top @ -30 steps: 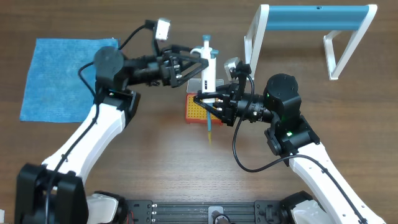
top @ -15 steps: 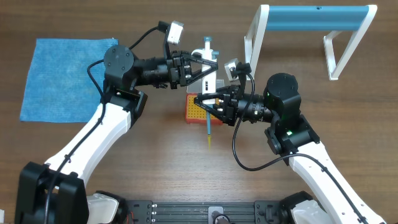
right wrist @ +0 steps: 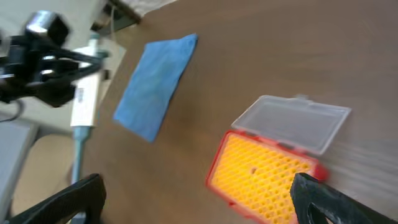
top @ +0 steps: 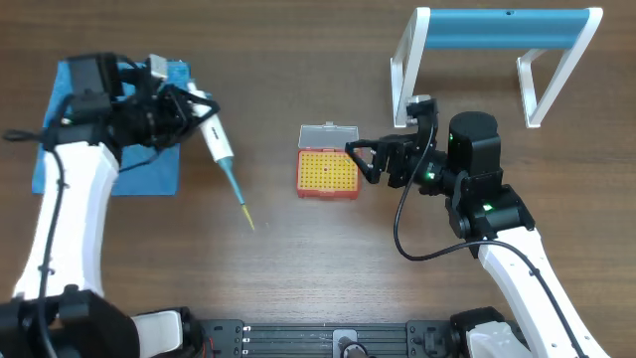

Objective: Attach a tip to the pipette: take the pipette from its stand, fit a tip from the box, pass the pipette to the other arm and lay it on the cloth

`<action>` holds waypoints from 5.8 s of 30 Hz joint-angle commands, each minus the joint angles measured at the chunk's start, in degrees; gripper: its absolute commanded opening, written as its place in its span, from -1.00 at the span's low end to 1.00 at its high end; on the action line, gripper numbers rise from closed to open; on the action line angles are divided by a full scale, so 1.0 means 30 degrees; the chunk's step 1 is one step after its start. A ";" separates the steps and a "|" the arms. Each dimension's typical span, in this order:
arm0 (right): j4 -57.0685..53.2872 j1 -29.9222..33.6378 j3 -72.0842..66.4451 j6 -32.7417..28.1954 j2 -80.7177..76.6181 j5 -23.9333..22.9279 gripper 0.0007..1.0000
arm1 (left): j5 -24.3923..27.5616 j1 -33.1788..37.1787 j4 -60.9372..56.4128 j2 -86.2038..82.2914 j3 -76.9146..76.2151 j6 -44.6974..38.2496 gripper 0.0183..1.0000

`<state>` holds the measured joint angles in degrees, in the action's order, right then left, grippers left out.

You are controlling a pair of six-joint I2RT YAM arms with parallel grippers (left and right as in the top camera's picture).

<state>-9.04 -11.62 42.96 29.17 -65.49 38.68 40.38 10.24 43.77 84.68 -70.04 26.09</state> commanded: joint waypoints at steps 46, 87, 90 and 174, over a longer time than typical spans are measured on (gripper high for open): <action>0.0823 0.0044 0.0080 0.1268 0.0291 -0.4889 0.95 | -1.5977 0.2936 1.0040 2.3547 -2.6134 -1.5773 -0.99; -1.2262 0.0058 -0.5982 -0.4007 2.0203 -1.1030 0.95 | -1.3384 -0.9296 1.6852 -1.5511 0.0670 0.5814 0.92; -1.2648 0.0058 -0.6127 -0.4022 2.0203 -1.1038 0.95 | -1.3376 -0.9296 1.6742 -1.5715 0.2681 0.5814 0.92; 0.1661 0.5472 -1.4243 -0.8692 2.1813 -1.2233 0.95 | -1.2298 -0.3271 -1.3143 -2.8123 2.3241 -0.4867 0.99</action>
<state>-3.84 4.47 0.40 3.90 -0.47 1.26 3.25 0.25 4.03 0.73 -0.45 12.19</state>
